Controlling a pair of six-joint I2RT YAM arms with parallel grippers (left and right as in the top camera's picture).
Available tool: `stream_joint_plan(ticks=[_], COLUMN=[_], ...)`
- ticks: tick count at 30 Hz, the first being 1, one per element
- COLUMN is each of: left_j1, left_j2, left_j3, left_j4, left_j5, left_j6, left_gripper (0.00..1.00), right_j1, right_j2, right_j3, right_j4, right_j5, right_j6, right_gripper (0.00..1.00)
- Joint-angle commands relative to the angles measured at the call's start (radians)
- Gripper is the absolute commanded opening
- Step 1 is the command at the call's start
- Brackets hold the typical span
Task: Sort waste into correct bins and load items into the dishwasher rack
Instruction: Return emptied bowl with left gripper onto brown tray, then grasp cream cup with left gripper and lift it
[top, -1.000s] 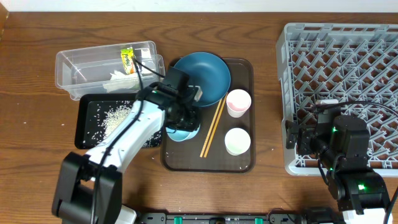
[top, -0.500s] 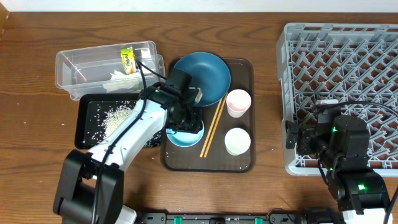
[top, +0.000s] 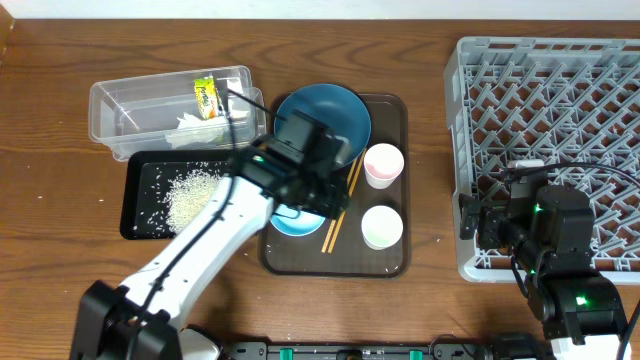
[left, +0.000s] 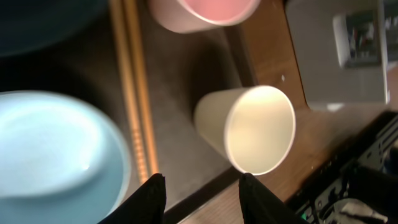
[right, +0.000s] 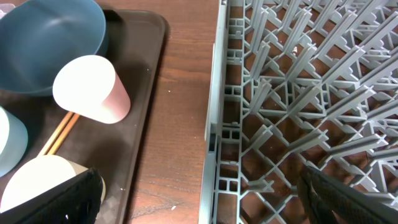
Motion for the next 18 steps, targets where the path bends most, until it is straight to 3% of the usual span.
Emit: stream_joint_plan(ticks=[1, 6, 13, 15, 16, 17, 18], left_j1=[-0.058, -0.128, -0.163, -0.164, -0.164, -0.164, -0.162], left_j2=[0.039, 0.111, 0.217, 0.232, 0.233, 0.230, 0.225], left_j3=[0.009, 0.009, 0.009, 0.009, 0.009, 0.009, 0.009], left_j4=[0.010, 0.015, 0.041, 0.045, 0.047, 0.047, 0.048], left_j5=[-0.016, -0.100, -0.102, -0.101, -0.101, -0.101, -0.101], left_j6=[0.001, -0.008, -0.015, -0.019, -0.019, -0.019, -0.019], left_gripper=[0.41, 0.42, 0.42, 0.31, 0.15, 0.06, 0.06], right_j1=[0.007, 0.007, 0.007, 0.007, 0.007, 0.007, 0.007], right_j2=[0.000, 0.000, 0.000, 0.000, 0.000, 0.000, 0.000], right_j3=[0.024, 0.024, 0.024, 0.024, 0.024, 0.024, 0.024], right_j4=[-0.003, -0.003, -0.003, -0.004, -0.005, -0.006, -0.006], right_j5=[-0.008, -0.008, -0.008, -0.008, -0.008, -0.008, -0.008], right_j6=[0.010, 0.010, 0.010, 0.010, 0.010, 0.010, 0.010], right_gripper=[0.99, 0.99, 0.99, 0.99, 0.99, 0.99, 0.99])
